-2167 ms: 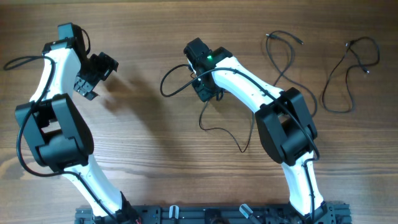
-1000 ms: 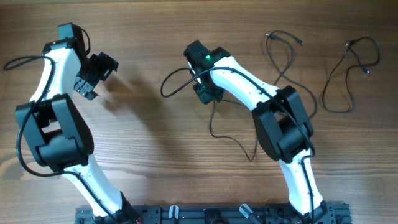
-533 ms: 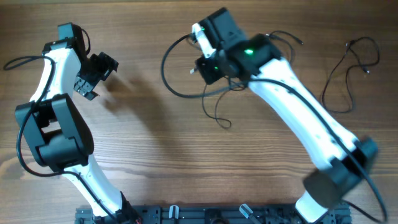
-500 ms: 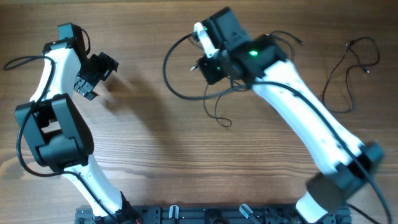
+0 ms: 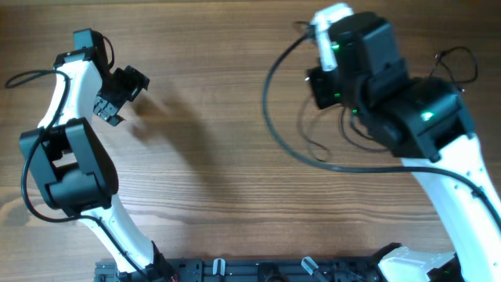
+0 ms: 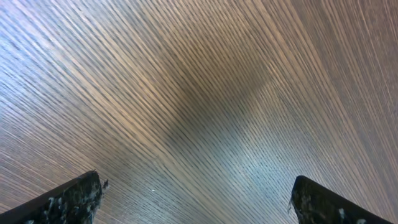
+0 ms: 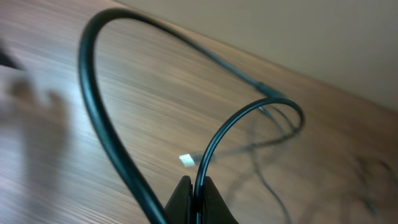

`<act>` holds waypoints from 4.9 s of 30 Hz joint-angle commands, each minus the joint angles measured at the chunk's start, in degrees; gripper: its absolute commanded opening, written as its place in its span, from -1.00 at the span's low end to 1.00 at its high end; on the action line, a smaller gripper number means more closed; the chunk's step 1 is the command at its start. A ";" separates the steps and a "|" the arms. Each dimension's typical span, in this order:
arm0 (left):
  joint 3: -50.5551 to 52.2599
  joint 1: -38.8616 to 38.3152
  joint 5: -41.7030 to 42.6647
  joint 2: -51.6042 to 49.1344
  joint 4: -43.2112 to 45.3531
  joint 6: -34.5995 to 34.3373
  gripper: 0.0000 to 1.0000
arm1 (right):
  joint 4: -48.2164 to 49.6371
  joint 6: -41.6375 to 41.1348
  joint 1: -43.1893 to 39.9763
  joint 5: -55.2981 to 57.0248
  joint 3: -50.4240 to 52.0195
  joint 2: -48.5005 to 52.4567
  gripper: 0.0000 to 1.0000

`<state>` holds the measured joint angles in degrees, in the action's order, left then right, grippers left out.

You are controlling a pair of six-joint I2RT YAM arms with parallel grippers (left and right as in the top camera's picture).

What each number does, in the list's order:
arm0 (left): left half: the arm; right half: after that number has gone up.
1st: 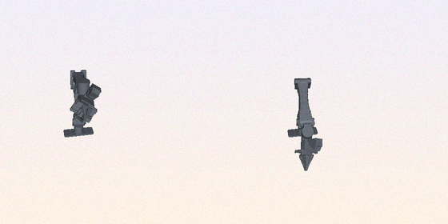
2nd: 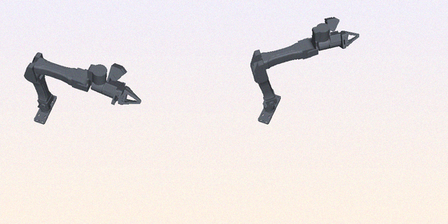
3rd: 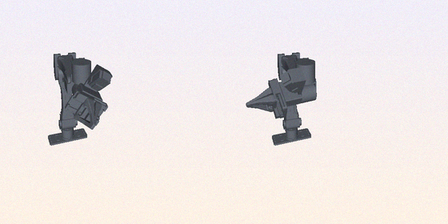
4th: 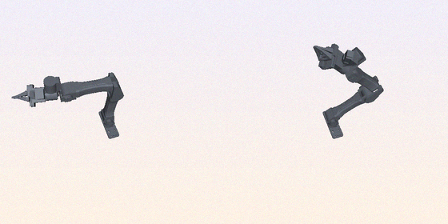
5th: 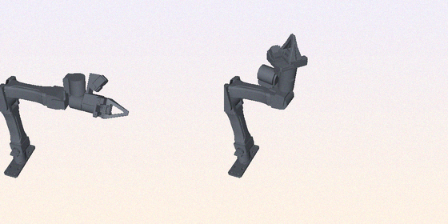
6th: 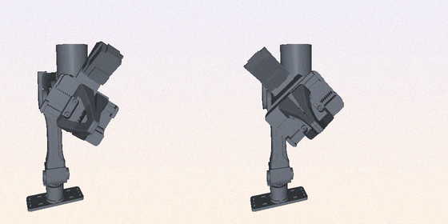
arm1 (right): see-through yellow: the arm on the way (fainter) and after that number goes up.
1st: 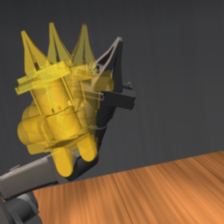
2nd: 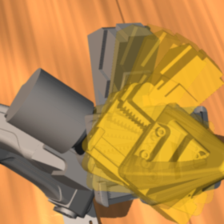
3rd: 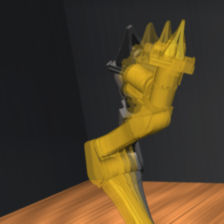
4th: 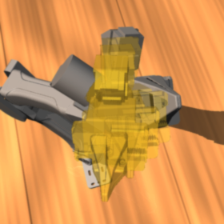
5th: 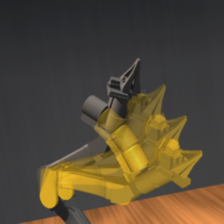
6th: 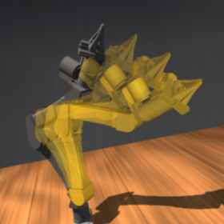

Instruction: Untangle cables

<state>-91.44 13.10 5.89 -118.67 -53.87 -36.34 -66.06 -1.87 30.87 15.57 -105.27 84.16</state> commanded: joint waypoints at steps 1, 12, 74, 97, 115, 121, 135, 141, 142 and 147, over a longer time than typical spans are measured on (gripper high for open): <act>0.48 -1.97 0.72 -0.17 0.92 3.04 1.00 | -4.37 -2.40 -6.14 3.41 -0.74 1.05 -0.91; 0.48 -7.91 4.96 -0.20 4.42 10.71 1.00 | -6.86 -4.81 -24.85 -1.66 4.79 3.93 -0.91; 0.48 -8.76 4.96 -0.20 5.35 10.69 1.00 | 18.14 0.15 -38.62 -53.53 7.58 32.54 0.99; 0.83 -13.64 7.52 -0.20 3.50 31.47 1.00 | 8.17 -10.51 -23.47 -29.31 8.28 32.63 0.99; 0.85 -14.01 -2.78 -0.20 1.27 32.68 1.00 | 17.42 -10.16 -20.81 -29.11 8.28 32.65 0.99; 0.85 -14.01 -2.78 -0.20 0.70 32.70 1.00 | 24.04 -10.21 -20.81 -29.11 8.28 32.65 0.99; 0.85 -13.97 -2.78 -0.20 0.72 32.70 1.00 | 25.77 -10.19 -20.81 -29.11 8.28 32.65 0.99; 0.85 -13.97 -2.78 -0.20 0.70 32.70 1.00 | 25.79 -10.19 -20.81 -29.11 8.28 32.65 1.00; 0.85 -13.97 -2.78 -0.20 0.72 32.70 1.00 | 25.79 -10.19 -20.81 -29.11 8.28 32.65 0.99; 0.85 -13.97 -2.78 -0.20 0.70 32.70 1.00 | 25.79 -10.21 -20.81 -29.11 8.28 32.65 0.99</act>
<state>-91.11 -0.71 4.08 -118.67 -53.12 -3.53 -40.60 -11.77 9.93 -14.46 -97.49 116.42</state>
